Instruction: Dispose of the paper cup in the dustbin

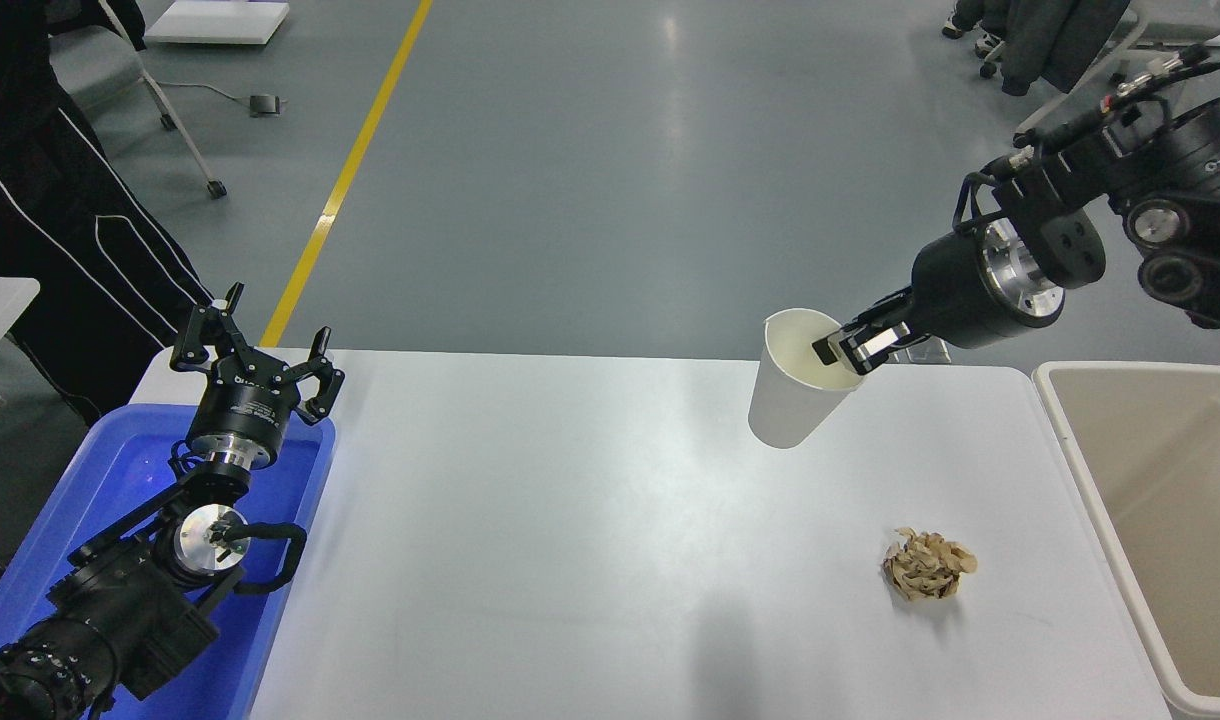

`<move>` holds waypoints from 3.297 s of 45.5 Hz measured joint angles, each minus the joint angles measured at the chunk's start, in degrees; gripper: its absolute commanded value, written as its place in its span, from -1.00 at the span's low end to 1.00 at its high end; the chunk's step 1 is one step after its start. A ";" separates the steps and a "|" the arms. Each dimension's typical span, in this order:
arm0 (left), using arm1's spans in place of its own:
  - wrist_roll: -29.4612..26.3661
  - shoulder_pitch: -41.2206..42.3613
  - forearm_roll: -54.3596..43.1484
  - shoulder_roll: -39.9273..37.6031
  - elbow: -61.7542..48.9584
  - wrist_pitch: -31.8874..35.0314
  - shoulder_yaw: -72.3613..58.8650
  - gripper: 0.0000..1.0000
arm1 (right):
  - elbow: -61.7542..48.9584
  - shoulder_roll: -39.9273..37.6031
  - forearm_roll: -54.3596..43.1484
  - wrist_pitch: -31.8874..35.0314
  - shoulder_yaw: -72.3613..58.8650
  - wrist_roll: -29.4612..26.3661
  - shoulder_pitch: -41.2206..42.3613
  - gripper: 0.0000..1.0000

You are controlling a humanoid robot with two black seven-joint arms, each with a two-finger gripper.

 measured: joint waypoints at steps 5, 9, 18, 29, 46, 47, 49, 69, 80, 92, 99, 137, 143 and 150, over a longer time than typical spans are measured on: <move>0.00 -0.02 0.00 0.00 0.00 0.00 0.00 1.00 | -0.78 -3.41 0.03 -1.12 0.02 -0.01 -2.09 -1.00; 0.00 -0.02 0.00 0.00 0.00 0.00 0.00 1.00 | -1.46 -6.43 0.13 -2.35 0.05 0.02 -3.52 -1.00; 0.01 -0.02 0.00 0.01 0.01 0.00 0.00 1.00 | -4.29 -15.10 2.63 -4.92 0.07 0.12 -7.02 -1.00; 0.01 0.00 0.00 0.07 0.05 0.00 0.00 1.00 | -13.58 -21.66 7.51 -8.30 -0.04 0.26 -13.76 -1.00; 0.01 0.01 0.00 0.08 0.05 0.00 0.00 1.00 | -38.19 -17.47 18.68 -12.73 0.06 1.92 -26.27 -1.00; 0.01 0.01 0.00 0.08 0.05 0.00 0.00 1.00 | -39.85 -16.91 19.79 -12.99 0.07 1.99 -27.06 -1.00; 0.01 0.01 0.00 0.08 0.05 0.00 0.00 1.00 | -42.06 -16.13 21.15 -13.43 0.07 2.11 -28.14 -1.00; 0.01 0.00 0.02 0.09 0.05 0.00 0.00 1.00 | -70.16 0.14 35.67 -21.49 0.07 4.29 -41.75 -1.00; 0.00 0.00 0.00 0.08 0.05 0.00 0.00 1.00 | -77.80 8.31 40.98 -25.58 0.03 5.18 -46.92 -1.00; 0.00 0.00 0.00 0.09 0.05 0.00 0.00 1.00 | -81.50 13.94 44.96 -32.64 0.03 5.26 -51.97 -1.00; 0.00 0.00 0.00 0.09 0.05 0.00 0.00 1.00 | -82.19 15.58 48.18 -35.43 0.01 5.08 -54.29 -1.00; 0.00 0.04 0.01 0.09 0.05 0.00 0.00 1.00 | -84.35 18.67 55.27 -40.07 -0.21 4.91 -57.39 -0.47; 0.00 0.03 0.01 0.09 0.05 0.00 0.00 1.00 | -84.36 18.71 55.36 -39.88 -0.43 4.91 -57.43 0.48; 0.00 0.02 0.01 0.09 0.05 0.00 0.00 1.00 | -84.38 18.72 55.40 -39.74 -0.47 4.92 -57.44 0.95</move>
